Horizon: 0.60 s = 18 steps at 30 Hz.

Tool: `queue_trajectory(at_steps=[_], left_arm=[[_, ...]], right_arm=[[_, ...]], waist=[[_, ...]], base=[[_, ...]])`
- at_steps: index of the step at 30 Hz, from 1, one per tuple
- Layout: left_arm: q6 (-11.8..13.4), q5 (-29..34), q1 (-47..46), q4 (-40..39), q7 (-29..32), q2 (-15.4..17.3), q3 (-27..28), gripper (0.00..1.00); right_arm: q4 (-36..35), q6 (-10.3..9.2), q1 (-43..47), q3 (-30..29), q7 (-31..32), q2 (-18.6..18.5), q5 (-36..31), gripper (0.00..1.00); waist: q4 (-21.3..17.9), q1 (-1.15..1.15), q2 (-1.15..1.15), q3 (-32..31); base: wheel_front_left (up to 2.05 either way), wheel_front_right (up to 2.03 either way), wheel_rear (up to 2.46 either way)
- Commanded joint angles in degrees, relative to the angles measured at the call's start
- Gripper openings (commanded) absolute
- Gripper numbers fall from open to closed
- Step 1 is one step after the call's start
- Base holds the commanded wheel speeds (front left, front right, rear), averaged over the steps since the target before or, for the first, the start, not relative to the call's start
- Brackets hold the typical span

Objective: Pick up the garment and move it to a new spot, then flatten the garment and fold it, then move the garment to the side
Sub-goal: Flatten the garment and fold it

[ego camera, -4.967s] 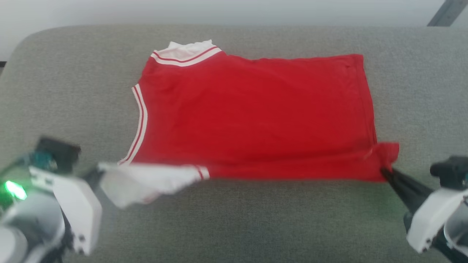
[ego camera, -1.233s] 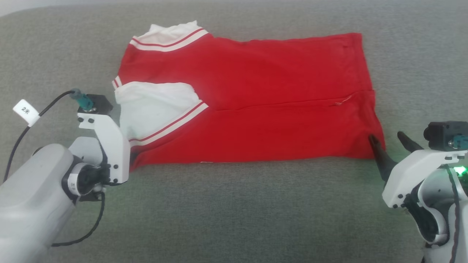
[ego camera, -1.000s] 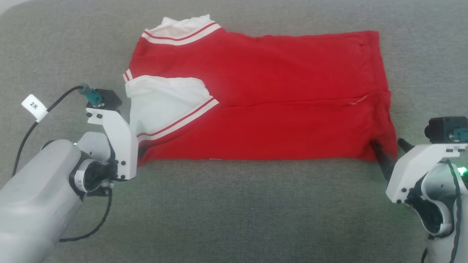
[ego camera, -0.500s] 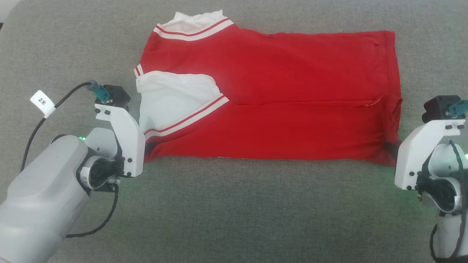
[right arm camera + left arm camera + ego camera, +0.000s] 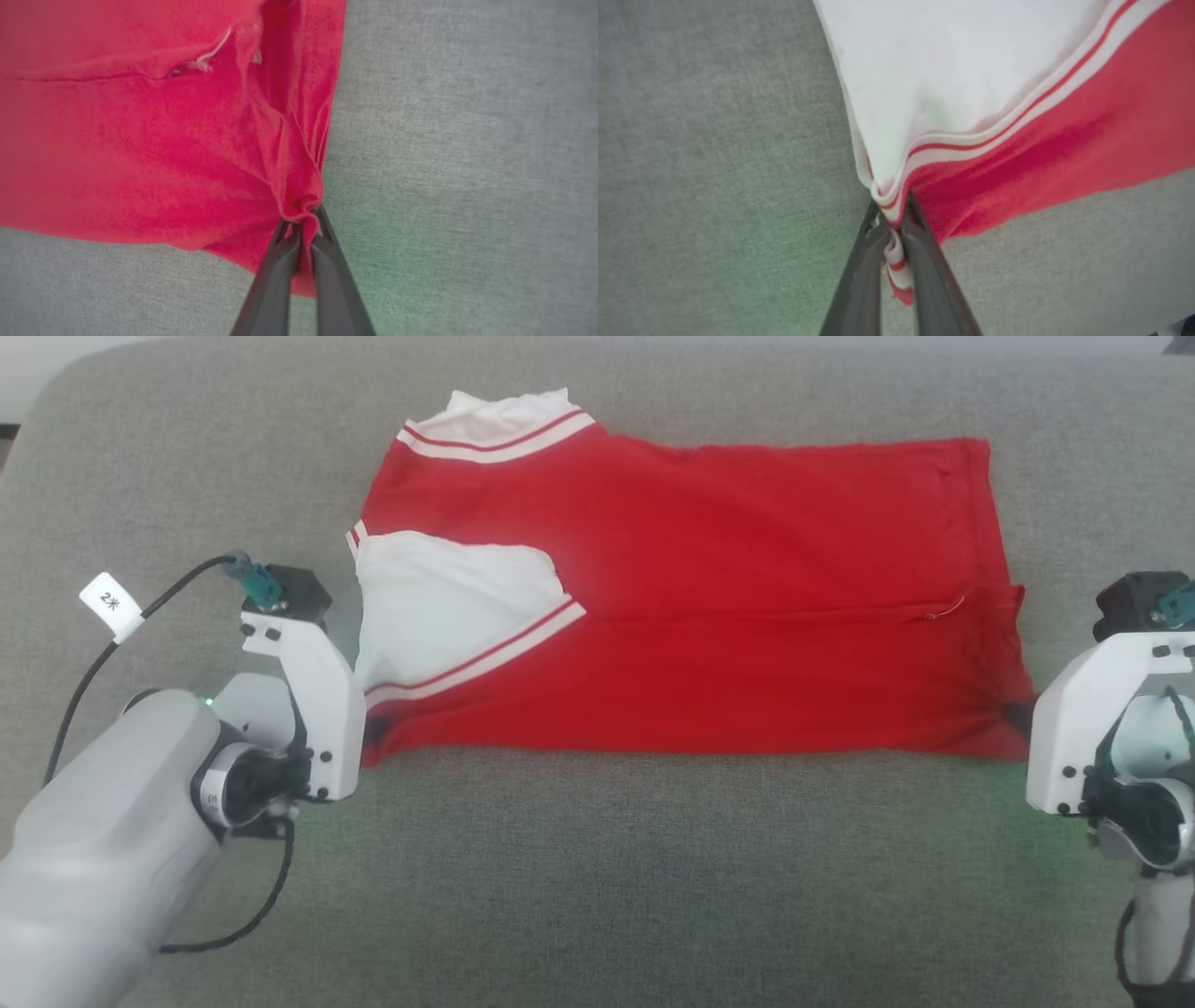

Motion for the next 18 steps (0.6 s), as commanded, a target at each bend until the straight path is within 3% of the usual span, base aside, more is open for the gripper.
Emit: queue_trajectory(at_steps=[1,11,18], left_arm=[[1.1,0.9,2.0,-0.3,1.6,1.5,-1.0,0.0],[7.8,1.0,5.7,-14.5,6.2,8.9,-1.2,0.0],[12.4,-0.1,10.6,-23.5,7.6,12.3,-1.5,0.0]], right_arm=[[-0.7,-0.14,0.6,0.1,0.2,-1.1,0.7,0.0],[-7.1,-0.14,6.3,1.3,3.4,-5.1,4.2,0.0],[-11.9,-0.14,12.5,0.8,5.8,-4.6,6.1,0.0]], waist=[[0.0,0.0,0.0,-0.8],[0.0,0.0,0.0,-3.2],[-0.3,0.0,0.0,-3.5]], base=[[0.0,0.0,0.0],[0.0,0.0,0.0],[0.0,0.0,0.0]])
